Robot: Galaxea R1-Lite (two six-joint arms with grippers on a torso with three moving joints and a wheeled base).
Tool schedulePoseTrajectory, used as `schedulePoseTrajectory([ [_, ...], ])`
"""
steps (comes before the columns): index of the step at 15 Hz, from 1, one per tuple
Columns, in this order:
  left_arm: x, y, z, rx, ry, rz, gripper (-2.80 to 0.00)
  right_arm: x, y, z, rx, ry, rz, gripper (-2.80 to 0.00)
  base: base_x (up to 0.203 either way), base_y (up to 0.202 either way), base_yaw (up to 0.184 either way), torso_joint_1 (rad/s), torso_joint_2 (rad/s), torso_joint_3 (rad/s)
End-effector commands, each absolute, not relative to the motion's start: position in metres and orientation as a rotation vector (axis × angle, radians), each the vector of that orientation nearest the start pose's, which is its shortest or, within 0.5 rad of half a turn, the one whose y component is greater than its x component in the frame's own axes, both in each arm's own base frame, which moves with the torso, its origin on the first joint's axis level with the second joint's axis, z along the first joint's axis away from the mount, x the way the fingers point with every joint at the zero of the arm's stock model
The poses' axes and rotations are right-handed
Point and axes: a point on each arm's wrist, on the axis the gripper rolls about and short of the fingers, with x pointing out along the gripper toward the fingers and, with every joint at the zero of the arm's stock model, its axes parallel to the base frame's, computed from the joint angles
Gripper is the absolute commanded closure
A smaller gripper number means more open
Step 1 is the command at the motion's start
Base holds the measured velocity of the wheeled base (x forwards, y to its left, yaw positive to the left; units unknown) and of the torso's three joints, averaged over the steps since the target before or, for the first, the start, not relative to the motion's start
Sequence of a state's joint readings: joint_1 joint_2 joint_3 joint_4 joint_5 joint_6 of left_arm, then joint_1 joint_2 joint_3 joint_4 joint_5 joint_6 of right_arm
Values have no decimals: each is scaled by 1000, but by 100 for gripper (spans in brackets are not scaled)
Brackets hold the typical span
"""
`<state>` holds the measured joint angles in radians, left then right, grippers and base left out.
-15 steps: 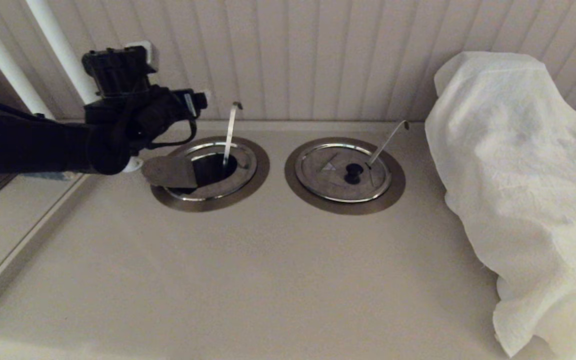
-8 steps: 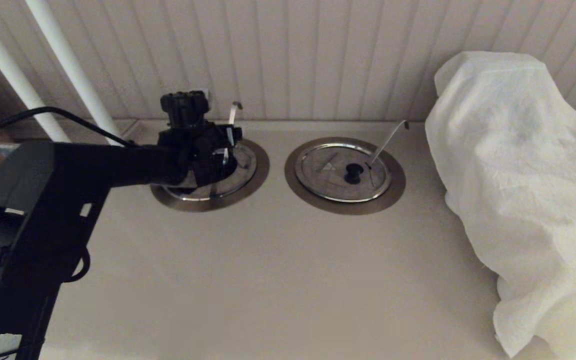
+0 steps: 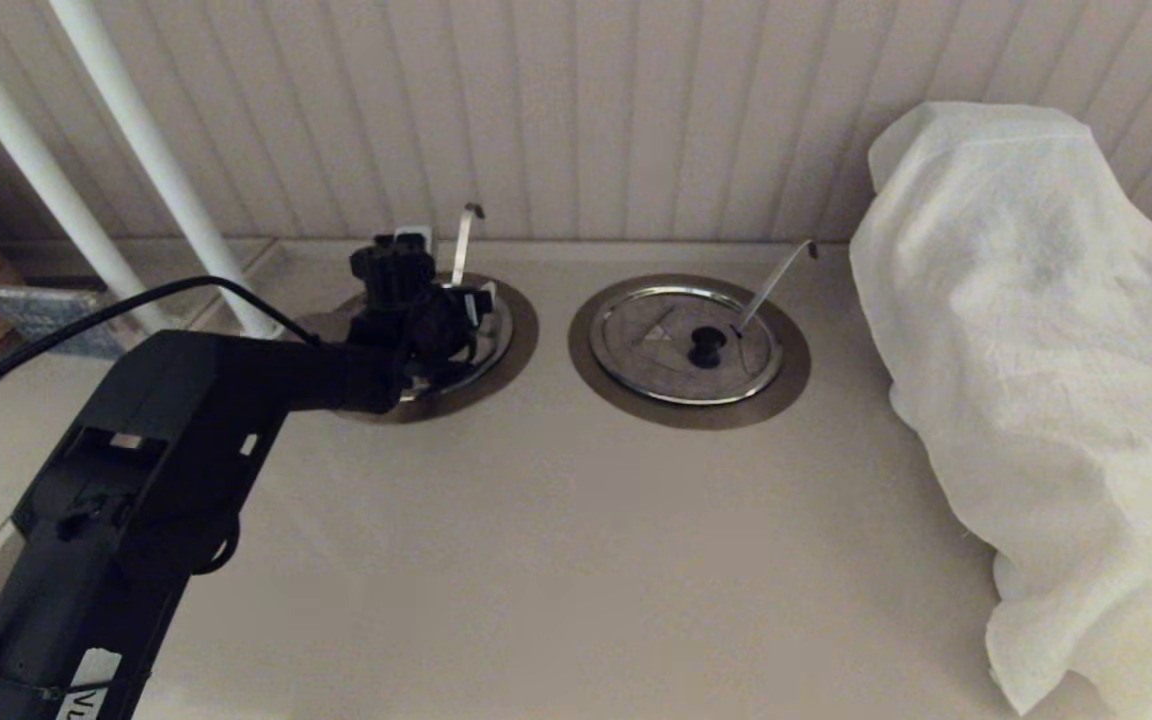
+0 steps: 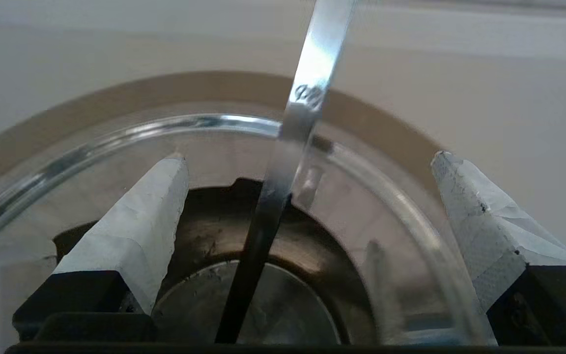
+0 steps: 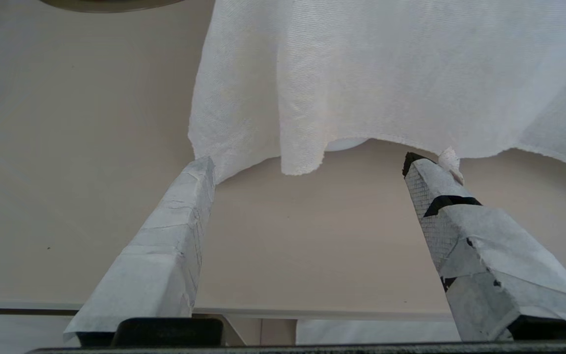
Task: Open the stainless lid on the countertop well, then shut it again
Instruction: Stir with a spoon
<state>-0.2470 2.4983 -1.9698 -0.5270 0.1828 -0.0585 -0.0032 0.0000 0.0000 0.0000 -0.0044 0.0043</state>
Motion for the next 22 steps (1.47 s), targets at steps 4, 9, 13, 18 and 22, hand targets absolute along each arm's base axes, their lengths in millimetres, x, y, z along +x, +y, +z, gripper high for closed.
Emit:
schedulePoseTrajectory([
  [4, 528, -127, 125, -65, -30, -70, -280, -23, 0, 75, 5, 0, -8, -280, 0, 0, 0, 0, 0, 0],
  [9, 531, -123, 116, -64, -20, -71, -280, -23, 0, 75, 5, 0, -8, -280, 0, 0, 0, 0, 0, 0],
  [13, 532, -121, 115, -64, -19, -85, -280, -23, 0, 75, 5, 0, -8, -280, 0, 0, 0, 0, 0, 0],
  [18, 535, -118, 110, -69, -56, -95, 0, -23, 0, 75, 5, 0, -8, -280, 0, 0, 0, 0, 0, 0],
  [22, 535, -116, 110, -68, -57, -106, 0, -23, 0, 75, 5, 0, -8, -280, 0, 0, 0, 0, 0, 0],
])
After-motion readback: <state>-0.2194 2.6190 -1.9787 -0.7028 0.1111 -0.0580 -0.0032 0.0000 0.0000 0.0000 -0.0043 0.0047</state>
